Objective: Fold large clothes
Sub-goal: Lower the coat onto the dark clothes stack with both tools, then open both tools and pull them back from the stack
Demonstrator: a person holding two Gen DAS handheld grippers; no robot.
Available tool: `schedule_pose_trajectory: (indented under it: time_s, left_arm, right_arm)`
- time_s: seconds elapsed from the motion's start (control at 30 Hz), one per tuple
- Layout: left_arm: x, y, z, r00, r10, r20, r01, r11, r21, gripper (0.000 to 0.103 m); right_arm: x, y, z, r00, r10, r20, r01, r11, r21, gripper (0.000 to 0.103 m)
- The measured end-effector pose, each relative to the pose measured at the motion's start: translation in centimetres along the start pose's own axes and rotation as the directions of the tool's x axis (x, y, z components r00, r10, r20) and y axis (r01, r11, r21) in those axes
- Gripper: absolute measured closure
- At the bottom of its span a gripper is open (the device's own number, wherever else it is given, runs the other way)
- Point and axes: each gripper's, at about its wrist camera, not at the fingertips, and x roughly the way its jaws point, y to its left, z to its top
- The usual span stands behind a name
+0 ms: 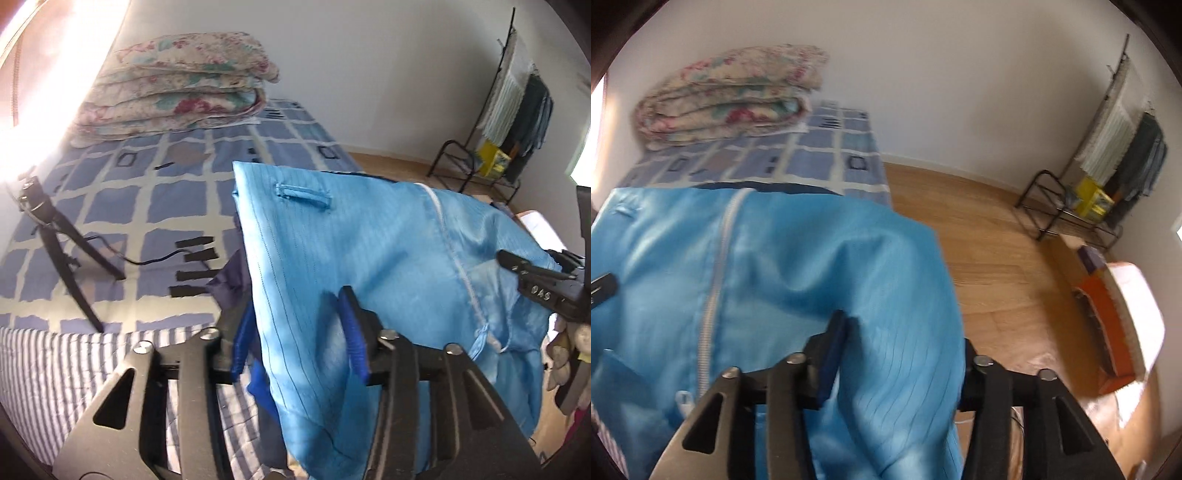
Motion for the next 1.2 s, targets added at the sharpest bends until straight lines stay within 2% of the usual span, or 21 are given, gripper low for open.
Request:
schedule_pose_trajectory:
  time_s: [0.27, 0.37, 0.47, 0.53, 0.7, 0.9, 1.1, 1.2]
  left_arm:
    - [-3.0, 0.7, -0.5, 0.999, 0.021, 0.03, -0.02, 1.0, -0.013, 0.056]
    - [-4.8, 1.1, -0.9, 0.999, 0.006, 0.038, -0.005, 1.0, -0.03, 0.056]
    - [-7.2, 1.1, -1.7, 0.999, -0.002, 0.052, 0.003, 1.0, -0.02, 0.056]
    - [-9.0, 0.9, -2.4, 0.998, -0.005, 0.066, 0.006, 1.0, -0.009, 0.056]
    - [-15.1, -0.3, -4.2, 0.993, 0.017, 0.113, -0.022, 0.999, 0.043, 0.056]
    - [-25.0, -1.8, -6.1, 0.984, -0.013, 0.18, 0.003, 0.998, 0.057, 0.056]
    - [-35.3, -4.0, -9.4, 0.969, -0.021, 0.245, -0.006, 0.994, 0.108, 0.056]
    - [-39.7, -4.4, -11.3, 0.962, -0.029, 0.27, 0.002, 0.995, 0.103, 0.056]
  right_arm:
    - [-1.4, -5.2, -2.1, 0.999, -0.047, -0.027, 0.05, 0.992, 0.117, 0.049]
    - [-2.7, -6.2, -3.2, 0.999, -0.035, -0.027, 0.038, 0.991, 0.129, 0.048]
    - [-4.5, -6.5, -4.4, 0.997, -0.075, -0.023, 0.077, 0.989, 0.127, 0.048]
    - [-6.3, -6.6, -5.3, 0.998, -0.065, -0.008, 0.066, 0.989, 0.13, 0.048]
    - [-12.4, -6.0, -6.7, 0.998, -0.048, 0.042, 0.043, 0.993, 0.111, 0.048]
    - [-23.0, -5.1, -8.0, 0.991, -0.007, 0.135, -0.007, 0.995, 0.1, 0.046]
    - [-33.1, -4.9, -9.3, 0.974, 0.042, 0.222, -0.065, 0.993, 0.095, 0.045]
    - [-37.3, -4.7, -10.3, 0.964, 0.072, 0.257, -0.099, 0.991, 0.093, 0.045]
